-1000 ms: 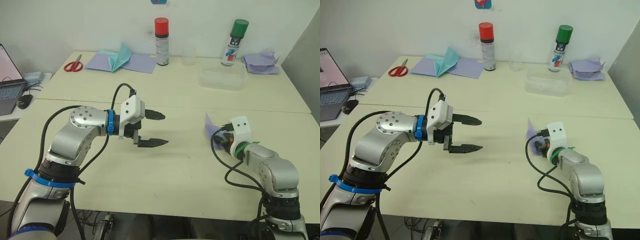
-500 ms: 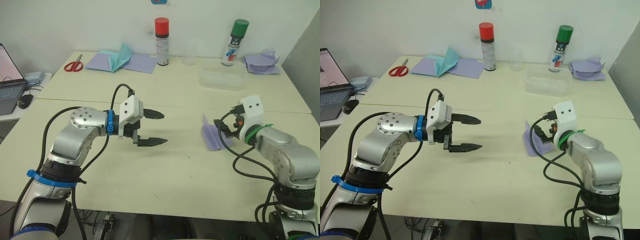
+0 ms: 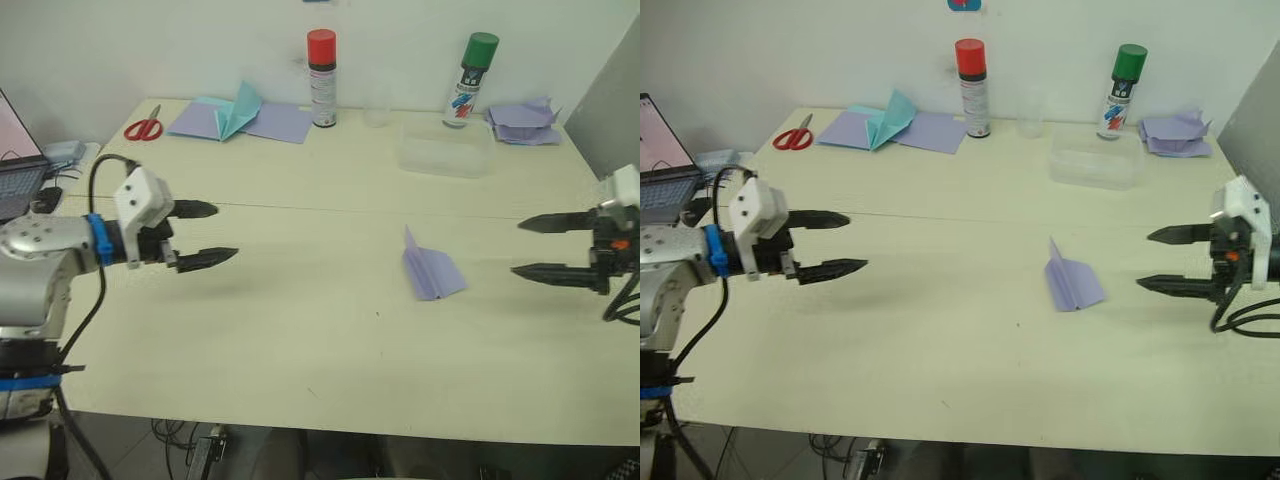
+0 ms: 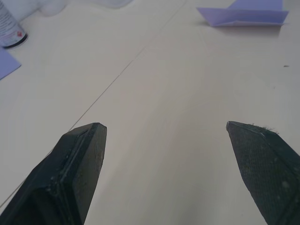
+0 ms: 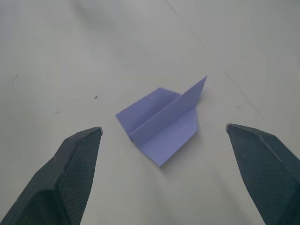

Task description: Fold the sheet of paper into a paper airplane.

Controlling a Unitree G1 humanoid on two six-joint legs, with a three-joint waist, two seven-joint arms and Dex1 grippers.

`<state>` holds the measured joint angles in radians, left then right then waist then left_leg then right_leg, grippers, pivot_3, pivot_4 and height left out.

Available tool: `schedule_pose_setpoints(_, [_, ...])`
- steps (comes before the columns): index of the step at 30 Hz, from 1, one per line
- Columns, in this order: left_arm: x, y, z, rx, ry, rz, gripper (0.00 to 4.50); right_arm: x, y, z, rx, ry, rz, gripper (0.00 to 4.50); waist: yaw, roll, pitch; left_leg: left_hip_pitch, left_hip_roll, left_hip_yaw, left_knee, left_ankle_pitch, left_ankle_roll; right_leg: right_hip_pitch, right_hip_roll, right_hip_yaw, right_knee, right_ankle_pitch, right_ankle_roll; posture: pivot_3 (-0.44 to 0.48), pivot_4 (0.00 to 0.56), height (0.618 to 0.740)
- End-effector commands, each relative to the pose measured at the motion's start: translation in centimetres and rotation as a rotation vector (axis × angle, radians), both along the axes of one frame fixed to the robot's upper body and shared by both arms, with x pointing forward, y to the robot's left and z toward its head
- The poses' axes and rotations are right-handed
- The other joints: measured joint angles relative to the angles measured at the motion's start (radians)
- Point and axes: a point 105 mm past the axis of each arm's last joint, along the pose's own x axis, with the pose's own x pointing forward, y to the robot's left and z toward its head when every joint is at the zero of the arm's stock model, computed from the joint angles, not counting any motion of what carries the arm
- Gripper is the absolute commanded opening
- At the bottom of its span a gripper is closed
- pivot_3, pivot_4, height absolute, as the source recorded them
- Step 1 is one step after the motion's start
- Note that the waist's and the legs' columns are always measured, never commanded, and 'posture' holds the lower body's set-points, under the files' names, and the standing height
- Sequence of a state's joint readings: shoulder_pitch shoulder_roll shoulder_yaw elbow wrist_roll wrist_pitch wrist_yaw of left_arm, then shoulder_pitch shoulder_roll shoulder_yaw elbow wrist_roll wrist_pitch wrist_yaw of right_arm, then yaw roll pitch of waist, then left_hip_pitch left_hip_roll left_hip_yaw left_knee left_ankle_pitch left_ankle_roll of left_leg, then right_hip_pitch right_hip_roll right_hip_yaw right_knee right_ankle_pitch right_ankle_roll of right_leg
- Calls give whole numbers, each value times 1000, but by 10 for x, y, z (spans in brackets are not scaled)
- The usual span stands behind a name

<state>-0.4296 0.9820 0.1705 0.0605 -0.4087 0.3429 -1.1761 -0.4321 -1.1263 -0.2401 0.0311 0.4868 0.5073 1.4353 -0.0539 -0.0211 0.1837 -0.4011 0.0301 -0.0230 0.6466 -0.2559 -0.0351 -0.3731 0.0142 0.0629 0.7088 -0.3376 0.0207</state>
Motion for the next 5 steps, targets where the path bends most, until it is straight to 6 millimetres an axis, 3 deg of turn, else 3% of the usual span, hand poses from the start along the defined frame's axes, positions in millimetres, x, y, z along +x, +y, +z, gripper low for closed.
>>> schedule_pose_setpoints(1, [-1,-1,15,34,-88,33,4500,2,3,1,-35,-61,48,4444,0,0,0,0,0,0,0,0,0,0,0,0,0,0,0,0,150,740])
schedule_pose_setpoints(5, [1,-4,12,33,-92,35,4500,4,7,-6,-18,-70,54,4444,3,0,0,0,-1,1,1,0,0,0,0,1,1,0,0,0,150,740])
